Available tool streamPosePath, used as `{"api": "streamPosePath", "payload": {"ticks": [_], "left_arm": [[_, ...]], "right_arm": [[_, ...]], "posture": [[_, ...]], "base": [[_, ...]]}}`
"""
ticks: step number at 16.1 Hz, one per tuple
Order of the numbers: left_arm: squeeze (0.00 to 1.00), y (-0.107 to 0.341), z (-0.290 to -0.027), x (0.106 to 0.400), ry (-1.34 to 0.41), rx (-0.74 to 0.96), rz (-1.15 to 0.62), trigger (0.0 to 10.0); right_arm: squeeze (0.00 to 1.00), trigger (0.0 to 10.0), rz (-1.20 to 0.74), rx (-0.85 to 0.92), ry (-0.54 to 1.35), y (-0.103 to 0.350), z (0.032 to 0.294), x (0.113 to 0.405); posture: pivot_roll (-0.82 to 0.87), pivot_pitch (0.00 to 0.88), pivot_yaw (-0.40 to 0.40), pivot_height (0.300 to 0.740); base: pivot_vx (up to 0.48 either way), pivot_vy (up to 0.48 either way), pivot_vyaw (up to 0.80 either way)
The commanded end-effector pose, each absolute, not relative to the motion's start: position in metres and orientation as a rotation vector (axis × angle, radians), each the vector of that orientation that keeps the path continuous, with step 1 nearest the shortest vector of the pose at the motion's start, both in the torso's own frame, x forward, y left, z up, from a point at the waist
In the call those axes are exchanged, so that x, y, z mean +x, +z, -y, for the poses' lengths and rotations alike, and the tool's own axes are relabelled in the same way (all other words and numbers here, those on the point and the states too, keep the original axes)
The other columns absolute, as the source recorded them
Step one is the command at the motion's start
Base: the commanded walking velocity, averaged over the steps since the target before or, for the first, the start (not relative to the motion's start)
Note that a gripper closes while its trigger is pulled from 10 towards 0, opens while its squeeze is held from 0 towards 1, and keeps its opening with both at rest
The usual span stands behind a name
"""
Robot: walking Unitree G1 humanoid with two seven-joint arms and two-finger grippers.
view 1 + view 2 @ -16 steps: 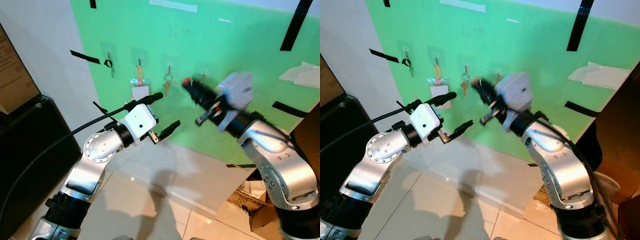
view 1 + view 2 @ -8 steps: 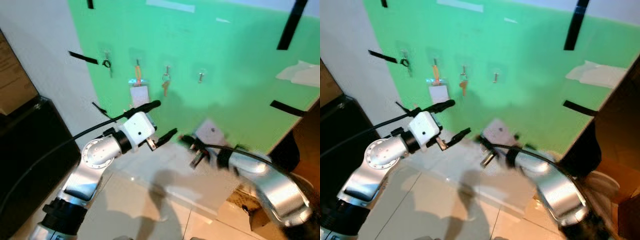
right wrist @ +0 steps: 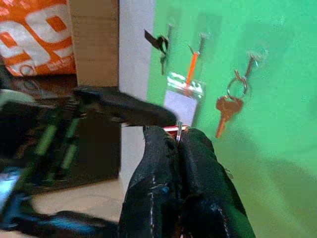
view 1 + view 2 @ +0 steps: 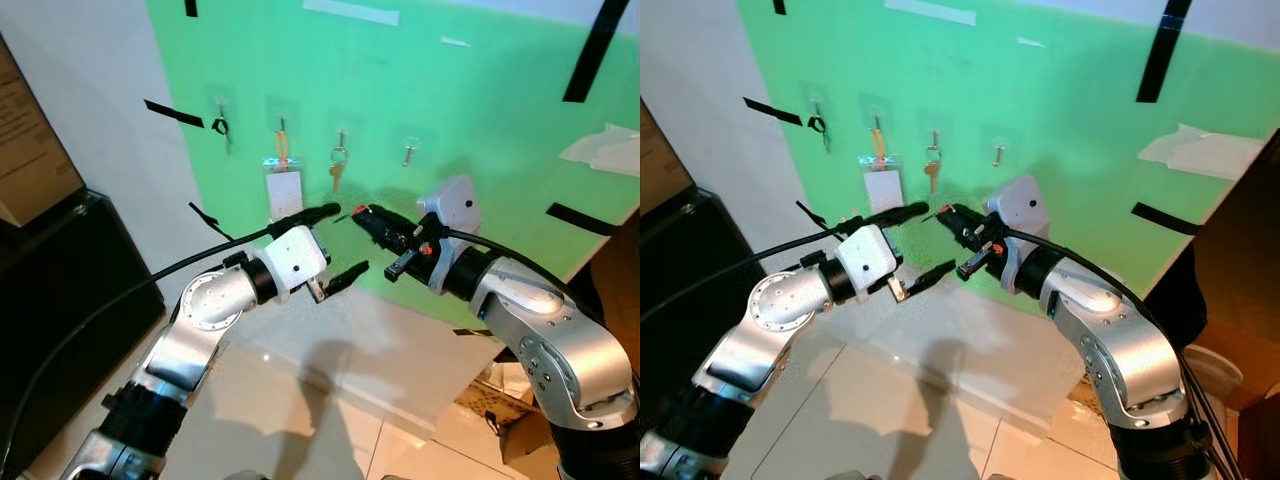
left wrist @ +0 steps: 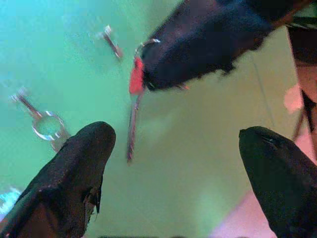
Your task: Hang keys on a hook
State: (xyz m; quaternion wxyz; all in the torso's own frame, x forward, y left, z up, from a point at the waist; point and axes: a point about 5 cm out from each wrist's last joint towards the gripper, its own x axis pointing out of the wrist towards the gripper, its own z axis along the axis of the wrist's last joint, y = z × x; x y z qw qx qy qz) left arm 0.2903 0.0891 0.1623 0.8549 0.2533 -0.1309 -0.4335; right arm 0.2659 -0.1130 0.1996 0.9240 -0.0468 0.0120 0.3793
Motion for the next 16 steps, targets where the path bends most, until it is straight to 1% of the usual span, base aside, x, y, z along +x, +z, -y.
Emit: {"api": "streamPosePath", "payload": {"ticks": [1, 3, 5, 6, 7, 12, 16], "left_arm": [[0.0, 0.17, -0.088, 0.295, -0.886, 0.552, 0.317, 10.0], [0.0, 0.183, -0.087, 0.298, -0.851, 0.541, 0.394, 10.0], [0.0, 0.18, -0.086, 0.299, -0.858, 0.551, 0.396, 10.0], [0.0, 0.177, -0.085, 0.299, -0.868, 0.553, 0.391, 5.5], [0.0, 0.176, -0.084, 0.299, -0.871, 0.549, 0.398, 0.0], [0.0, 0.174, -0.079, 0.296, -0.895, 0.556, 0.418, 0.0], [0.0, 0.171, -0.076, 0.295, -0.886, 0.588, 0.444, 0.0]], "right_arm": [[0.0, 10.0, 0.008, -0.082, 0.794, 0.206, 0.114, 0.263], [0.0, 10.0, 0.004, -0.079, 0.81, 0.208, 0.116, 0.261], [0.0, 10.0, 0.01, -0.071, 0.818, 0.21, 0.116, 0.261], [0.0, 10.0, 0.019, -0.062, 0.827, 0.212, 0.115, 0.26], [0.0, 10.0, 0.029, -0.05, 0.838, 0.214, 0.115, 0.259], [0.0, 10.0, 0.042, -0.004, 0.848, 0.218, 0.115, 0.259], [0.0, 10.0, 0.036, 0.11, 0.908, 0.219, 0.114, 0.254]], "posture": [[-0.12, 0.0, 0.007, 0.74], [-0.12, 0.0, 0.005, 0.74], [-0.12, 0.0, 0.004, 0.74], [-0.12, 0.0, 0.002, 0.74], [-0.12, 0.0, 0.0, 0.74], [-0.13, 0.0, -0.002, 0.74], [-0.13, 0.0, -0.009, 0.74]], "base": [[0.0, 0.0, 0.0], [0.0, 0.0, 0.0], [0.0, 0.0, 0.0], [0.0, 0.0, 0.0], [0.0, 0.0, 0.0], [0.0, 0.0, 0.0], [0.0, 0.0, 0.0]]}}
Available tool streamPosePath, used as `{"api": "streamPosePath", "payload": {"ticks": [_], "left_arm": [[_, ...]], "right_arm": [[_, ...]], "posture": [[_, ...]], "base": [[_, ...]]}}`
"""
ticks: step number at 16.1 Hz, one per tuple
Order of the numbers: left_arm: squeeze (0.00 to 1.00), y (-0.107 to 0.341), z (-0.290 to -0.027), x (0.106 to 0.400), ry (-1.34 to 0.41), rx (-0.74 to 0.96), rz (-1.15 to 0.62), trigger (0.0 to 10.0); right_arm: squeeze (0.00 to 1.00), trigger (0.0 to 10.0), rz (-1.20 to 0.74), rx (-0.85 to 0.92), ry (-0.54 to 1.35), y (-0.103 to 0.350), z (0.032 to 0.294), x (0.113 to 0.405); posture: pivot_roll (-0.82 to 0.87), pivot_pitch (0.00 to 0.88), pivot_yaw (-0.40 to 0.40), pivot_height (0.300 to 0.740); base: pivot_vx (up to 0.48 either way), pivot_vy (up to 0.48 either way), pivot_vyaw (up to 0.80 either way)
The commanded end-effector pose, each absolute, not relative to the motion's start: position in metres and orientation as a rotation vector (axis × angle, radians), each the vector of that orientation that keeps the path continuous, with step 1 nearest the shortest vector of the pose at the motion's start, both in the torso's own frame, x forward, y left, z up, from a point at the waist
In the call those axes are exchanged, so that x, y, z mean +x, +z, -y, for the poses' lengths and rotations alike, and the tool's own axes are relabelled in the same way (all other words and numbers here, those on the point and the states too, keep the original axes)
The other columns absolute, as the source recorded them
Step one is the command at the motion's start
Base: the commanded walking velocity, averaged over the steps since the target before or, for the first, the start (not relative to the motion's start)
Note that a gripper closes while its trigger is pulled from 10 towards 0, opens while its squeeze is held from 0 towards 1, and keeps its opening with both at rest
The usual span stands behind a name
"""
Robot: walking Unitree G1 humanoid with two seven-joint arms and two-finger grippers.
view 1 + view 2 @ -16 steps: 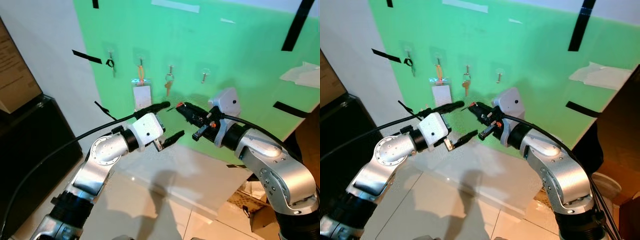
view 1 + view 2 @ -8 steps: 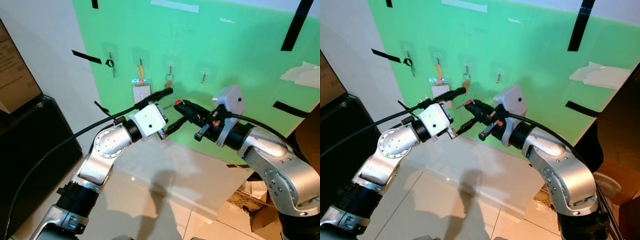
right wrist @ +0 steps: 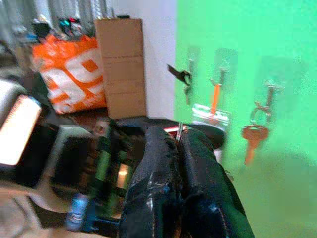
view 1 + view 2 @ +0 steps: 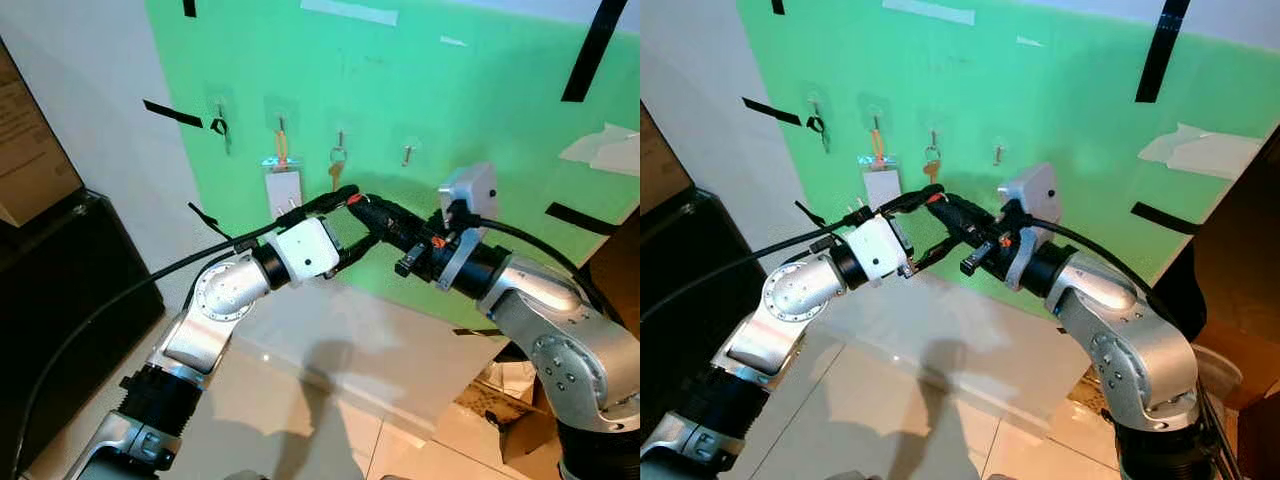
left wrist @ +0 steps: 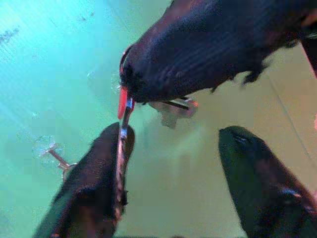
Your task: Hang keys on a hook
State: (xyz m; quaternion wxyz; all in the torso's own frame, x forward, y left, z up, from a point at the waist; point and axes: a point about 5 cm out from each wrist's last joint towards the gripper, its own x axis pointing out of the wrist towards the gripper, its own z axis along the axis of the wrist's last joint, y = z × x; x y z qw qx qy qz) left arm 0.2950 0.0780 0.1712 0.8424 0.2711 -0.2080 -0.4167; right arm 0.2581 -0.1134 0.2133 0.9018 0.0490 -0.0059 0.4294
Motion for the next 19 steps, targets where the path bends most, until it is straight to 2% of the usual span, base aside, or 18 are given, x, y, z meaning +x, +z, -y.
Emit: {"api": "streamPosePath", "payload": {"ticks": [1, 6, 19], "left_arm": [[0.0, 0.1717, -0.0759, 0.2956, -0.874, 0.594, 0.456, 0.0], [0.0, 0.1763, -0.0783, 0.3001, -0.814, 0.623, 0.499, 0.0], [0.0, 0.1791, -0.0812, 0.2929, -0.794, 0.622, 0.572, 0.0]], "right_arm": [[0.0, 10.0, 0.03, 0.128, 0.921, 0.2186, 0.1139, 0.2528], [0.0, 10.0, 0.011, 0.168, 0.971, 0.2178, 0.1128, 0.2486], [0.0, 10.0, -0.001, 0.197, 0.97, 0.2177, 0.1152, 0.2489]], "posture": [[-0.13, 0.0, -0.01, 0.74], [-0.13, 0.0, -0.015, 0.74], [-0.13, 0.0, -0.02, 0.74]], "base": [[0.0, 0.0, 0.0], [0.0, 0.0, 0.0], [0.0, 0.0, 0.0]]}}
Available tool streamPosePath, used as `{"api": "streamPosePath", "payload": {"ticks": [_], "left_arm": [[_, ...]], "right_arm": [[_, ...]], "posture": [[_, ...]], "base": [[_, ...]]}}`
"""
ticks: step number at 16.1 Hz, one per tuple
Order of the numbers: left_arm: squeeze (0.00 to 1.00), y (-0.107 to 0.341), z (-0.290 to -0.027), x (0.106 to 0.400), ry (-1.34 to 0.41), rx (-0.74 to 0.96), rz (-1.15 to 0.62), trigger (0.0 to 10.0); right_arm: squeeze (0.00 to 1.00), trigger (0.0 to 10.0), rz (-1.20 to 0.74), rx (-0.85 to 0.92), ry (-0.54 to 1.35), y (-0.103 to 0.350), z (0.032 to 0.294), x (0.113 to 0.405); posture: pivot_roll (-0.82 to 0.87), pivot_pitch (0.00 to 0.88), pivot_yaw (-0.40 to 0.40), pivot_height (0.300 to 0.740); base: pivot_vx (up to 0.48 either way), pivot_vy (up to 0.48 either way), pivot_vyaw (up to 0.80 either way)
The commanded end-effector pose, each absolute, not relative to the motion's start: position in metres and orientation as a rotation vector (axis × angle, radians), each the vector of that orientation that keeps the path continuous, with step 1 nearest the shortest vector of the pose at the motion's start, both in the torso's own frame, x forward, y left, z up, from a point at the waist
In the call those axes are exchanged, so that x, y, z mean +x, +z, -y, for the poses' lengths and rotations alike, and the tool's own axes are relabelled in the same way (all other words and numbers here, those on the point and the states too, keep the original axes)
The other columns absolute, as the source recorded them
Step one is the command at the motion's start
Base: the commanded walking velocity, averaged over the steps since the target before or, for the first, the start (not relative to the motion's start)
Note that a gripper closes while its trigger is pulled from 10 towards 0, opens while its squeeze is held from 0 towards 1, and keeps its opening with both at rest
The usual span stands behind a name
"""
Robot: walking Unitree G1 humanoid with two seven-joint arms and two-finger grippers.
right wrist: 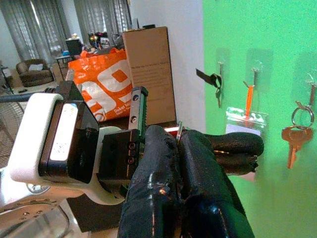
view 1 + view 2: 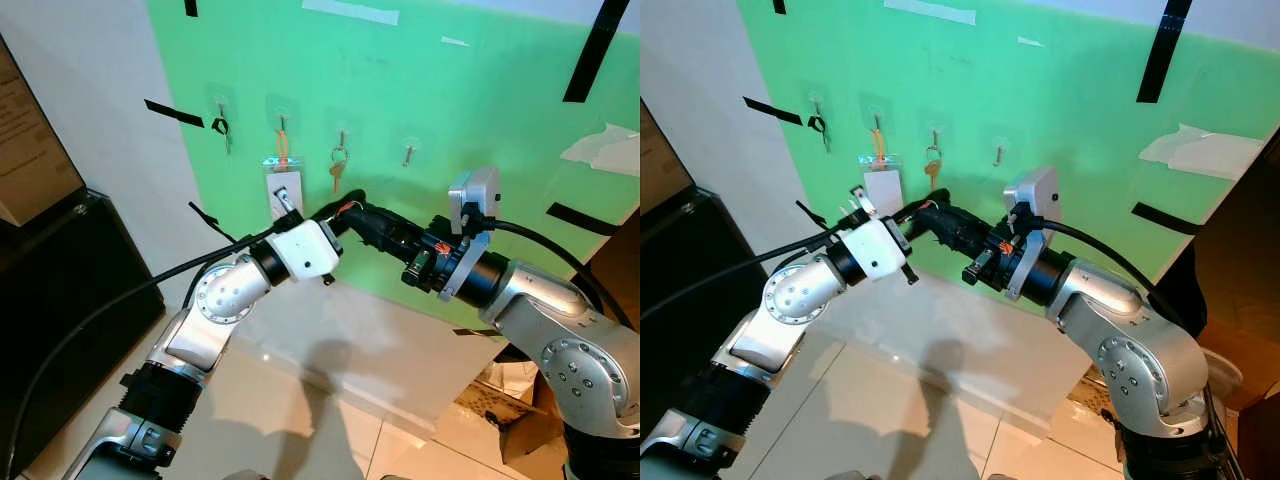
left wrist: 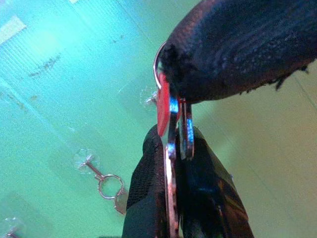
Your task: Hang keys on a hook
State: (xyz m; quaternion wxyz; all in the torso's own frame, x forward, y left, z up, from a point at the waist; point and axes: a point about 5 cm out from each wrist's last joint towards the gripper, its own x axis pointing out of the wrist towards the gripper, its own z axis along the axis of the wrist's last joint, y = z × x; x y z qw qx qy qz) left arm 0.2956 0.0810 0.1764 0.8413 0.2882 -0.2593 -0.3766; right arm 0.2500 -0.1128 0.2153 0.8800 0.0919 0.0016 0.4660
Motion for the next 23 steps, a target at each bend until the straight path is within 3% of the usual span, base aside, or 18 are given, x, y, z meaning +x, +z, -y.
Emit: {"api": "streamPosePath", "payload": {"ticks": [1, 5, 6, 7, 8, 9, 10, 13, 14, 15, 16, 17, 23], "left_arm": [[0.0, 0.179, -0.082, 0.292, -0.791, 0.624, 0.575, 0.0], [0.0, 0.178, -0.089, 0.288, -0.757, 0.627, 0.586, 0.0], [0.0, 0.177, -0.09, 0.287, -0.748, 0.627, 0.586, 3.0], [0.0, 0.175, -0.093, 0.286, -0.734, 0.625, 0.579, 10.0], [0.26, 0.174, -0.095, 0.285, -0.733, 0.611, 0.573, 10.0], [0.69, 0.173, -0.096, 0.284, -0.727, 0.618, 0.577, 10.0], [1.0, 0.172, -0.097, 0.283, -0.728, 0.619, 0.581, 10.0], [1.0, 0.168, -0.104, 0.28, -0.662, 0.758, 0.656, 10.0], [0.95, 0.167, -0.106, 0.28, -0.633, 0.76, 0.67, 10.0], [0.73, 0.166, -0.108, 0.279, -0.616, 0.751, 0.683, 10.0], [0.29, 0.167, -0.109, 0.277, -0.611, 0.73, 0.697, 10.0], [0.0, 0.167, -0.108, 0.276, -0.617, 0.719, 0.709, 10.0], [0.0, 0.153, -0.107, 0.268, -0.693, 0.709, 0.703, 10.0]], "right_arm": [[0.0, 10.0, -0.002, 0.203, 0.97, 0.218, 0.116, 0.249], [0.0, 10.0, -0.002, 0.224, 0.969, 0.217, 0.116, 0.251], [0.0, 10.0, 0.0, 0.227, 0.972, 0.218, 0.116, 0.251], [0.0, 10.0, 0.006, 0.232, 0.977, 0.219, 0.115, 0.252], [0.0, 10.0, 0.009, 0.234, 0.98, 0.22, 0.115, 0.252], [0.0, 10.0, 0.011, 0.235, 0.983, 0.221, 0.115, 0.252], [0.0, 10.0, 0.013, 0.236, 0.985, 0.221, 0.114, 0.252], [0.0, 10.0, 0.016, 0.234, 1.006, 0.223, 0.112, 0.252], [0.0, 10.0, 0.016, 0.234, 1.014, 0.223, 0.112, 0.252], [0.0, 10.0, 0.014, 0.229, 1.023, 0.223, 0.112, 0.251], [0.0, 10.0, 0.013, 0.223, 1.034, 0.224, 0.112, 0.251], [0.0, 10.0, 0.012, 0.218, 1.04, 0.225, 0.113, 0.252], [0.0, 10.0, 0.015, 0.199, 1.049, 0.227, 0.113, 0.255]], "posture": [[-0.13, 0.0, -0.021, 0.74], [-0.12, 0.0, -0.028, 0.74], [-0.12, 0.0, -0.028, 0.74], [-0.12, 0.0, -0.028, 0.74], [-0.12, 0.0, -0.027, 0.74], [-0.12, 0.0, -0.027, 0.74], [-0.12, 0.0, -0.027, 0.74], [-0.12, 0.0, -0.025, 0.74], [-0.12, 0.0, -0.027, 0.74], [-0.13, 0.0, -0.027, 0.74], [-0.13, 0.0, -0.028, 0.74], [-0.13, 0.0, -0.031, 0.74], [-0.13, 0.0, -0.029, 0.74]], "base": [[0.0, 0.0, 0.0], [0.0, 0.0, 0.0], [0.0, 0.0, 0.0], [0.0, 0.0, 0.0], [0.0, 0.0, 0.0], [0.0, 0.0, 0.0], [0.0, 0.0, 0.0], [0.0, 0.0, 0.0], [0.0, 0.0, 0.0], [0.0, 0.0, 0.0], [0.0, 0.0, 0.0], [0.0, 0.0, 0.0], [0.0, 0.0, 0.0]]}}
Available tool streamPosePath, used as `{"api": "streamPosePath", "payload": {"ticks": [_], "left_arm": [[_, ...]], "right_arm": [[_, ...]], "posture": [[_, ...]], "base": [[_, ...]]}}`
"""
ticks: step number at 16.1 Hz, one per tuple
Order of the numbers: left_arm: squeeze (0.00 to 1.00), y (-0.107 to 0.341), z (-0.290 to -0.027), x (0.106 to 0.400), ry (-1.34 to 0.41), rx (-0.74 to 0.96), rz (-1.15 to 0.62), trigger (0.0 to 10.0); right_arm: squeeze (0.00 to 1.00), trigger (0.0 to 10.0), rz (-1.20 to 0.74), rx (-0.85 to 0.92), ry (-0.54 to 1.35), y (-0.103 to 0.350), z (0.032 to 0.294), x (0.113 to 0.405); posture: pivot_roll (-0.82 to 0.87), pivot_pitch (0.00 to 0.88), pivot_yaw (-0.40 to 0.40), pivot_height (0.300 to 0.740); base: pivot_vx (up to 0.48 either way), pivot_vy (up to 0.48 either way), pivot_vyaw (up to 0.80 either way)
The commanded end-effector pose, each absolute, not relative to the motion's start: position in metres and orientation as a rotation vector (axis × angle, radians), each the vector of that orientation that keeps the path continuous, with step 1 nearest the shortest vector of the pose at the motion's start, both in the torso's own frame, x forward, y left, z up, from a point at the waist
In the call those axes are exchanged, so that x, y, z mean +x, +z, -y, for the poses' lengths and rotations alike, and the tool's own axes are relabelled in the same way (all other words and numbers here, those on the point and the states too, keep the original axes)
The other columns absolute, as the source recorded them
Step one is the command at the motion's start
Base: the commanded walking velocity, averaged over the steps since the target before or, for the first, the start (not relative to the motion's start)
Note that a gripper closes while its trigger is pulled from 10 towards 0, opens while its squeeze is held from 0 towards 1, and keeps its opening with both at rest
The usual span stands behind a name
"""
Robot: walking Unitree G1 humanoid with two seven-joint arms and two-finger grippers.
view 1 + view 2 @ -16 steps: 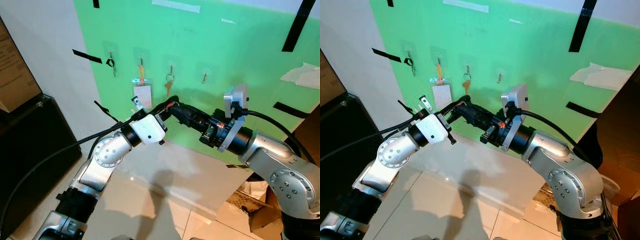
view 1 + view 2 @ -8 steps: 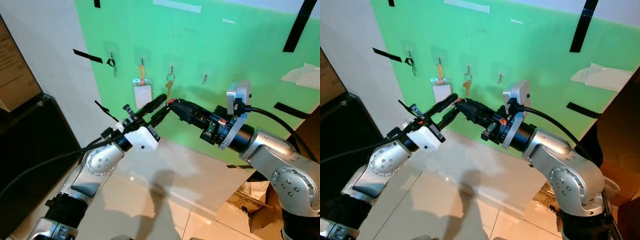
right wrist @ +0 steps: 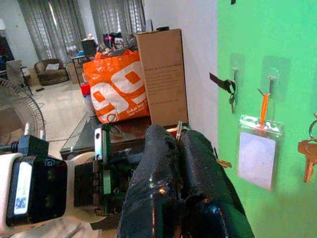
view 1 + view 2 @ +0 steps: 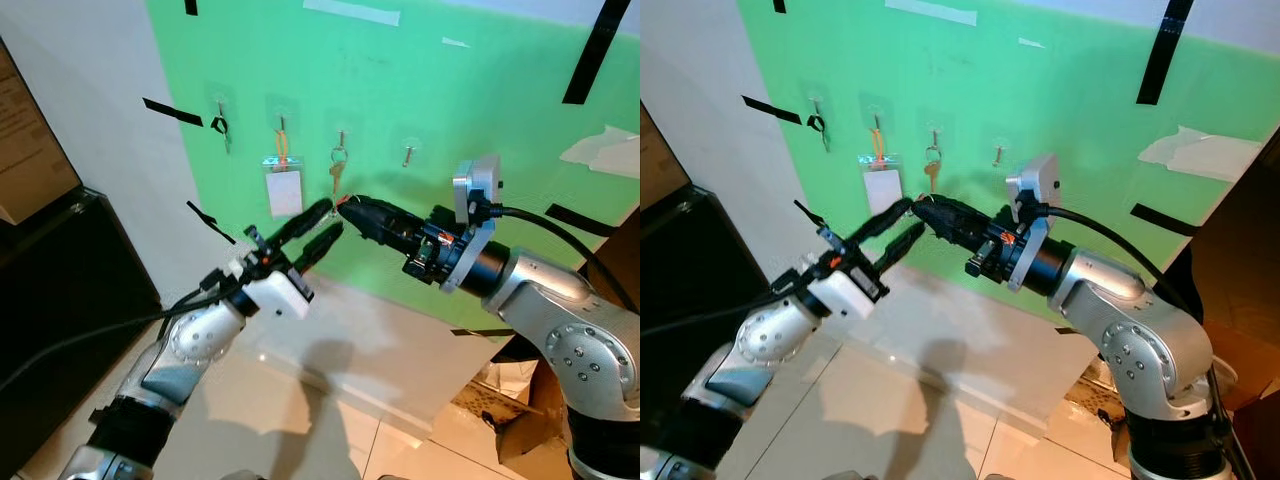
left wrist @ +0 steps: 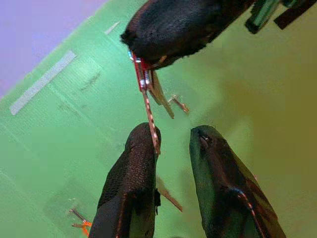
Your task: Hang keys on a hook
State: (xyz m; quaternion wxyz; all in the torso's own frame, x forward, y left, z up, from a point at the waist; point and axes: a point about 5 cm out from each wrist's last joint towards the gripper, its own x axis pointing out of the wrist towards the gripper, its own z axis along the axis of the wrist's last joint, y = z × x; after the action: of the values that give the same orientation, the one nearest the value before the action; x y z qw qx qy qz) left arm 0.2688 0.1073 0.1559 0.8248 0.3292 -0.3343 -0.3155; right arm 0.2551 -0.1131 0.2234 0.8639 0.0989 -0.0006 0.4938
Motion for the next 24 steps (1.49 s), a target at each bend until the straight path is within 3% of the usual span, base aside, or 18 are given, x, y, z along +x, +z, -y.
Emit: {"api": "streamPosePath", "payload": {"ticks": [1, 6, 8, 10, 13, 24], "left_arm": [[0.0, 0.153, -0.107, 0.267, -0.695, 0.711, 0.709, 10.0], [0.0, 0.158, -0.107, 0.27, -0.671, 0.694, 0.733, 10.0], [0.0, 0.153, -0.119, 0.274, -0.61, 0.672, 0.673, 10.0], [0.0, 0.153, -0.123, 0.274, -0.599, 0.683, 0.669, 10.0], [0.0, 0.157, -0.121, 0.274, -0.601, 0.684, 0.684, 10.0], [0.0, 0.172, -0.114, 0.278, -0.594, 0.655, 0.748, 10.0]], "right_arm": [[0.0, 10.0, 0.014, 0.199, 1.051, 0.227, 0.112, 0.255], [0.0, 10.0, -0.031, 0.197, 1.01, 0.223, 0.111, 0.261], [0.0, 10.0, -0.109, 0.316, 0.885, 0.219, 0.115, 0.274], [0.0, 10.0, -0.096, 0.465, 0.881, 0.222, 0.116, 0.277], [0.0, 10.0, -0.097, 0.533, 0.89, 0.225, 0.114, 0.277], [0.0, 10.0, -0.143, 0.535, 0.864, 0.229, 0.113, 0.278]], "posture": [[-0.13, 0.0, -0.028, 0.74], [-0.13, 0.0, -0.024, 0.74], [-0.13, 0.0, -0.022, 0.74], [-0.12, 0.0, -0.024, 0.74], [-0.12, 0.0, -0.021, 0.74], [-0.12, 0.0, -0.021, 0.74]], "base": [[0.0, 0.0, 0.0], [0.0, 0.0, 0.0], [0.0, 0.0, 0.0], [0.0, 0.0, 0.0], [0.0, 0.0, 0.0], [0.0, 0.0, 0.0]]}}
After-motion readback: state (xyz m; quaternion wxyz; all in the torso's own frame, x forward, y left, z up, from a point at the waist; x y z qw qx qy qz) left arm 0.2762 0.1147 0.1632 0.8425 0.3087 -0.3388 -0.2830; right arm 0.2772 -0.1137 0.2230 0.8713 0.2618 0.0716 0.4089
